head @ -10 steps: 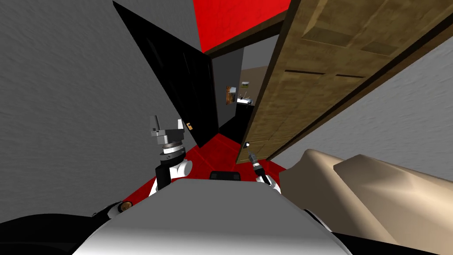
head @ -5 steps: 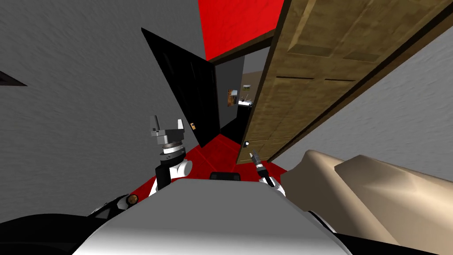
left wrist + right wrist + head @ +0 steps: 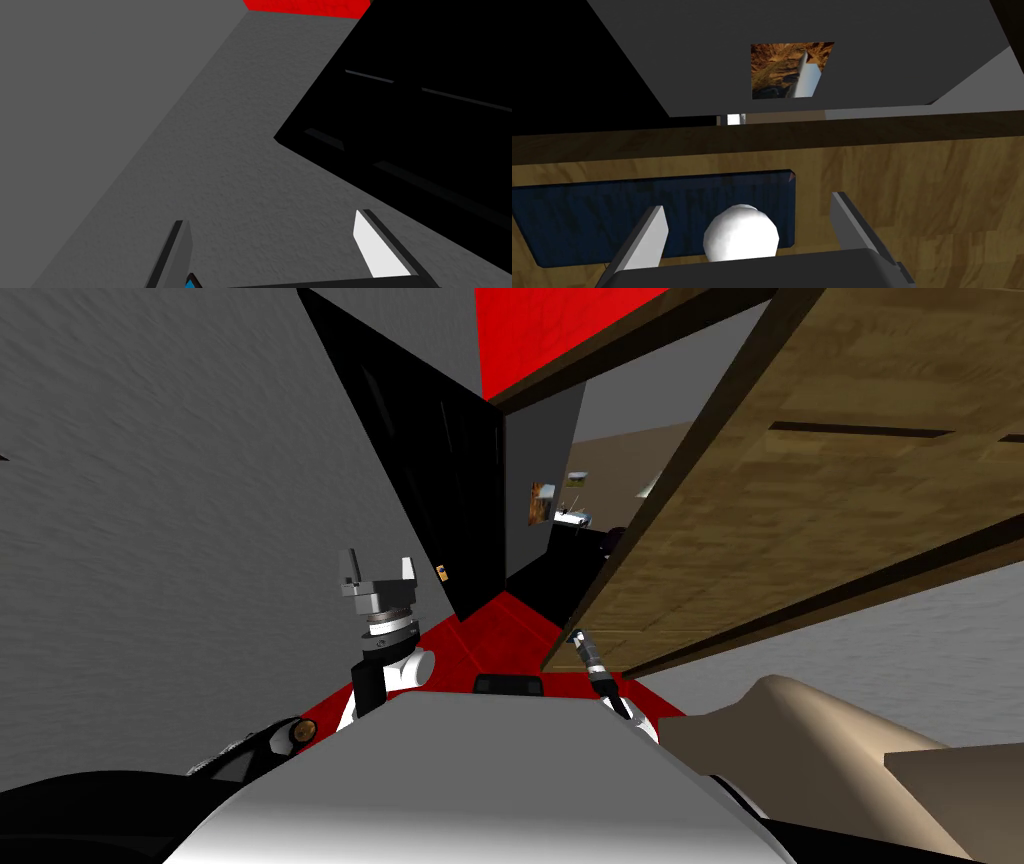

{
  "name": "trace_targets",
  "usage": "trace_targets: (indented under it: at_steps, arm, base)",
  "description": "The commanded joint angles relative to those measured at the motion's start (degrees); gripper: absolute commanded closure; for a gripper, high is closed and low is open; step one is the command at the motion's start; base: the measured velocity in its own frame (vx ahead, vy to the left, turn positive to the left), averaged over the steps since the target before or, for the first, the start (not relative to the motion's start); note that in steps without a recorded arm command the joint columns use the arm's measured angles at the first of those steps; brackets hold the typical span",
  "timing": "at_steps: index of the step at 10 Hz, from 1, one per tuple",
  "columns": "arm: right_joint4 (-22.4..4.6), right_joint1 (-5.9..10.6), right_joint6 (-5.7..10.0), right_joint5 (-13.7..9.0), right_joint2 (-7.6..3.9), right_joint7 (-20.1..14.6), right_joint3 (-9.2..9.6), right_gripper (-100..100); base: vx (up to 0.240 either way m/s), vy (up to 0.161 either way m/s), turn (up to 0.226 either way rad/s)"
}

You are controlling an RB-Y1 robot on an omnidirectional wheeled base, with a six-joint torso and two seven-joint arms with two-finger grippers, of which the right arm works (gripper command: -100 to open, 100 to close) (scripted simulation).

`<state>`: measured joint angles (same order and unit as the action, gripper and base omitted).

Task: Pull the door open

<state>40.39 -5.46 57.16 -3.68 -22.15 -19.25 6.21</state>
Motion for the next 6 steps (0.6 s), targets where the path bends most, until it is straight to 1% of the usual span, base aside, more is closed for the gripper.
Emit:
trace_targets:
  at_steps: [1,2,6]
  arm:
    - [0.0,0.0,0.0,0.0,0.0,0.0,0.0,-100]
    - [0.0,0.0,0.0,0.0,0.0,0.0,0.0,100]
    - [0.0,0.0,0.0,0.0,0.0,0.0,0.0,100]
  base:
    - [0.051,0.01,-0.001]
    - [0.0,0.0,0.0]
    - [-0.014,-0.004,0.0]
